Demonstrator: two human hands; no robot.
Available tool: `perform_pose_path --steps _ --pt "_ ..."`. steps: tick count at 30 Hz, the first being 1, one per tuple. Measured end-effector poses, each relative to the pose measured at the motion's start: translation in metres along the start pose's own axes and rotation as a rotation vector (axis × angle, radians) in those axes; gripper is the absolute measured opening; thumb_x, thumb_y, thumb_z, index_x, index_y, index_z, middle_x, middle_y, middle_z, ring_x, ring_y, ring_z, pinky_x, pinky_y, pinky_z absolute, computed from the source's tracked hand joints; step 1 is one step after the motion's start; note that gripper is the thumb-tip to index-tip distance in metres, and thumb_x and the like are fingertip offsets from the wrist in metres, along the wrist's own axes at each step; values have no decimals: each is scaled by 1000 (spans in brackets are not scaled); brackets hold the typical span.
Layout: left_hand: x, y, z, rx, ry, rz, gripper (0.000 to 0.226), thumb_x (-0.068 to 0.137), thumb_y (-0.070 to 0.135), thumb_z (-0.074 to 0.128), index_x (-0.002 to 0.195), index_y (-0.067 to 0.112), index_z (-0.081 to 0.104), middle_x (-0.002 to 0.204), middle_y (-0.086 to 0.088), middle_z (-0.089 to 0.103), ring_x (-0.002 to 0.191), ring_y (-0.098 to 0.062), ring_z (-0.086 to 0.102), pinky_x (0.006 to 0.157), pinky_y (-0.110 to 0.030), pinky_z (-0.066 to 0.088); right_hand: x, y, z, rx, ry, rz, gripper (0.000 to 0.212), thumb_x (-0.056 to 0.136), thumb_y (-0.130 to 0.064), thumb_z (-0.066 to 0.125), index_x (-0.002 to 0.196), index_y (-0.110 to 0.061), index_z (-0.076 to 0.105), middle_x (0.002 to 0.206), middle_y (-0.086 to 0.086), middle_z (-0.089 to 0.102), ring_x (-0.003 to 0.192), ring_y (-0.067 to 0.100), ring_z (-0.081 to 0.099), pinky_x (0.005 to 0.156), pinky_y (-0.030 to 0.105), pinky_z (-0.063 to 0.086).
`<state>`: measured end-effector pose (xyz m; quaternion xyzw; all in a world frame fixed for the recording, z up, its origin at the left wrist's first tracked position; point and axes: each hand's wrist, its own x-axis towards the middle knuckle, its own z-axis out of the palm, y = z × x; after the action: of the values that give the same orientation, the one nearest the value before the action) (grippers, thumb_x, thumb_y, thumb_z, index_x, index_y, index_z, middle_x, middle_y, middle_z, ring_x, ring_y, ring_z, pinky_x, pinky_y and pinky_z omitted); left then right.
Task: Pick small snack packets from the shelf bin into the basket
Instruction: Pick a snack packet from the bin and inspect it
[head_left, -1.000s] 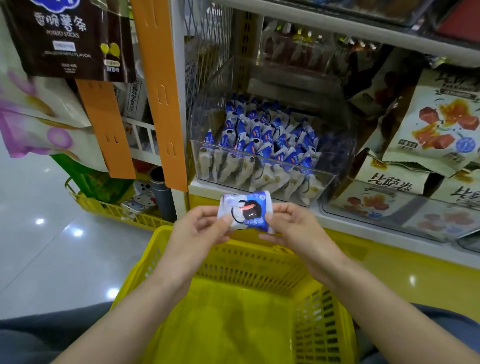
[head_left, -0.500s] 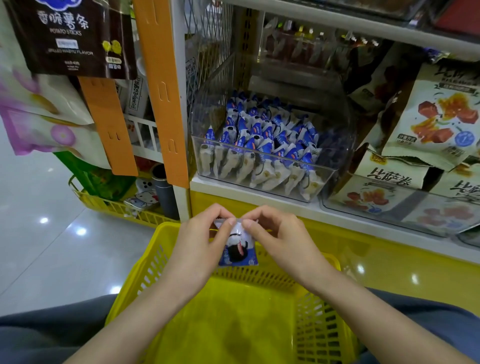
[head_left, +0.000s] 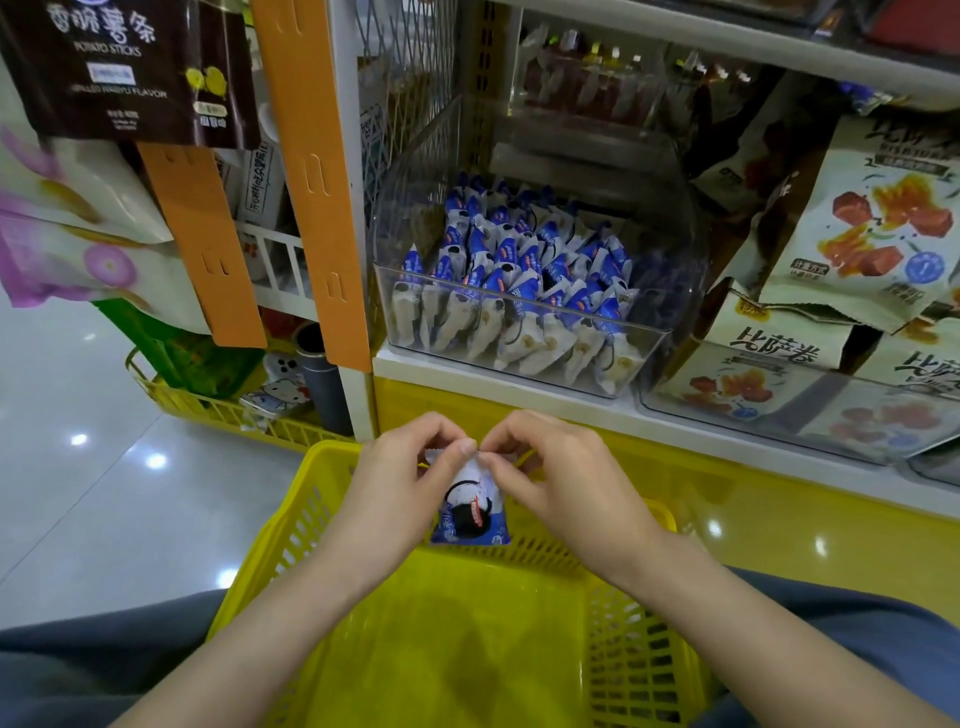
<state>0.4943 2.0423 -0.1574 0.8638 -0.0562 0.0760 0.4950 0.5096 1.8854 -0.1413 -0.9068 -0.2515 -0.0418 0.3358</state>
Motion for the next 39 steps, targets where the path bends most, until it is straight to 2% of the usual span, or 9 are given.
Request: perform_pose_path --steps 4,7,10,13,18,23,27,33,39 --pt "0 -1 2 -11 95 -1 9 89 16 58 91 23 53 87 10 59 81 3 55 66 -6 41 3 2 -4 19 171 56 2 88 -22 60 86 -23 60 82 -12 61 78 3 57 66 26 49" --pt "0 -1 2 7 77 -62 12 94 26 48 84 27 54 82 9 60 77 -2 56 67 -12 42 5 1 -6 127 299 85 3 89 -20 59 89 -18 60 81 -10 62 79 2 58 65 21 49" --pt "7 5 2 -413 16 -418 35 97 39 33 86 21 62 81 1 67 76 -16 61 70 -29 49 2 -1 -3 127 282 -15 5 89 -17 60 90 -13 63 87 -6 62 83 3 59 72 23 50" --pt "11 7 -2 -701 -47 -580 45 91 47 40 93 11 66 82 -7 71 74 -18 67 65 -28 54 -3 -3 2 13 203 -167 6 87 -15 62 90 -10 65 97 -1 64 92 10 60 80 27 48" --pt "6 7 -1 -711 46 -479 20 90 21 55 103 11 67 88 -1 74 78 -11 67 70 -26 55 -5 -5 6 -149 110 -295 16 89 -24 56 94 -12 66 104 -1 63 103 11 56 84 22 46" --pt "7 10 0 -629 107 -400 18 94 15 51 105 14 64 92 0 72 74 -5 66 62 -17 53 -1 -14 12 342 203 243 27 90 -24 57 112 -27 42 100 -14 53 87 -5 52 74 10 45" --pt "6 11 3 -592 8 -354 20 95 18 48 105 14 65 90 -1 72 73 -4 65 63 -18 53 5 -12 7 817 54 509 20 96 -20 45 115 -16 52 103 -6 67 90 6 65 78 20 53" --pt "0 5 8 -212 97 -148 26 87 23 61 109 26 49 99 11 55 85 5 53 70 -6 40 6 -14 5 1085 9 591 25 97 -15 45 117 -1 50 108 13 69 100 24 67 91 39 52" --pt "-6 4 7 1 85 2 29 80 38 64 104 38 48 102 22 56 88 9 53 61 -6 40 5 -14 7 1062 38 554 19 94 -13 50 109 -2 45 94 10 71 76 14 67 69 26 56"
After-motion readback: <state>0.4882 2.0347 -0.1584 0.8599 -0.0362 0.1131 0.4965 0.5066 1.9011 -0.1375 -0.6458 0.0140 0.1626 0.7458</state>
